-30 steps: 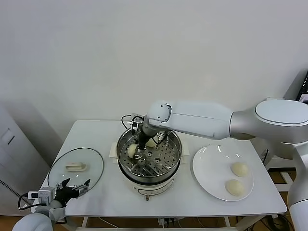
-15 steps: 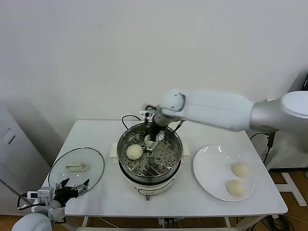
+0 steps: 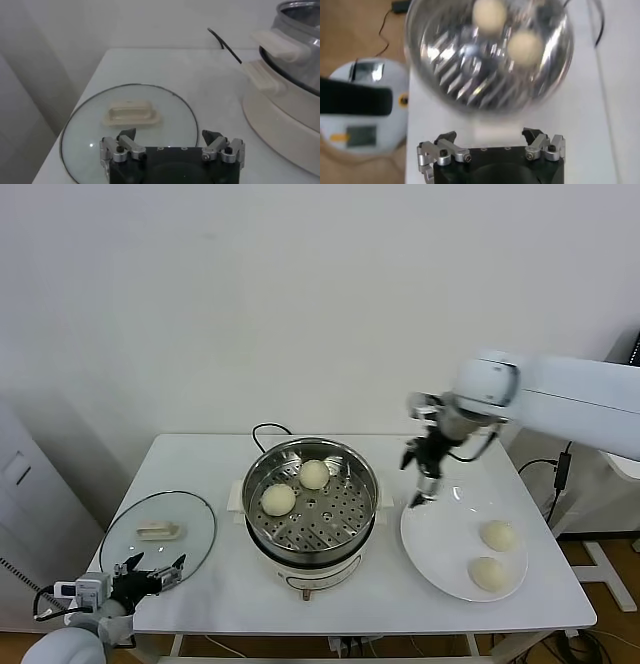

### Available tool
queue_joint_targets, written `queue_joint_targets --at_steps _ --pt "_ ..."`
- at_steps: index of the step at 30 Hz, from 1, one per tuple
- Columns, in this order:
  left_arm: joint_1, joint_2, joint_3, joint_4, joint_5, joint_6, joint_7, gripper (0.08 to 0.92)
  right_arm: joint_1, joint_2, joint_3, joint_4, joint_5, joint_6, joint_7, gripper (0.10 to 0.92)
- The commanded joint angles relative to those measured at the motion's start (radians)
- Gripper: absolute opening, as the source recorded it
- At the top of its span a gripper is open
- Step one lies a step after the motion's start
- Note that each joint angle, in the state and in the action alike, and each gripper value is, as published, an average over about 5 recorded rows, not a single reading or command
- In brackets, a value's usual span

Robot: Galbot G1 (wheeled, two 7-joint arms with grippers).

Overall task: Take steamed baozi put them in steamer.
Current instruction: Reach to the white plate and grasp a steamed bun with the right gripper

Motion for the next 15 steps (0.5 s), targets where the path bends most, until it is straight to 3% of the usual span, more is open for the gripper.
queue_joint_targets --at_steps 1,15 --pt "0.0 0.001 -0.001 -0.001 0.0 0.001 0.0 0.823 -0.111 -0.228 0.02 0.046 -0.217 0.083 -0.091 0.823" --pt "-0.003 0.005 0.003 -0.002 0.001 0.01 -0.003 0.823 -0.676 -0.25 0.497 -0.112 -0.486 0.164 -0.125 0.823"
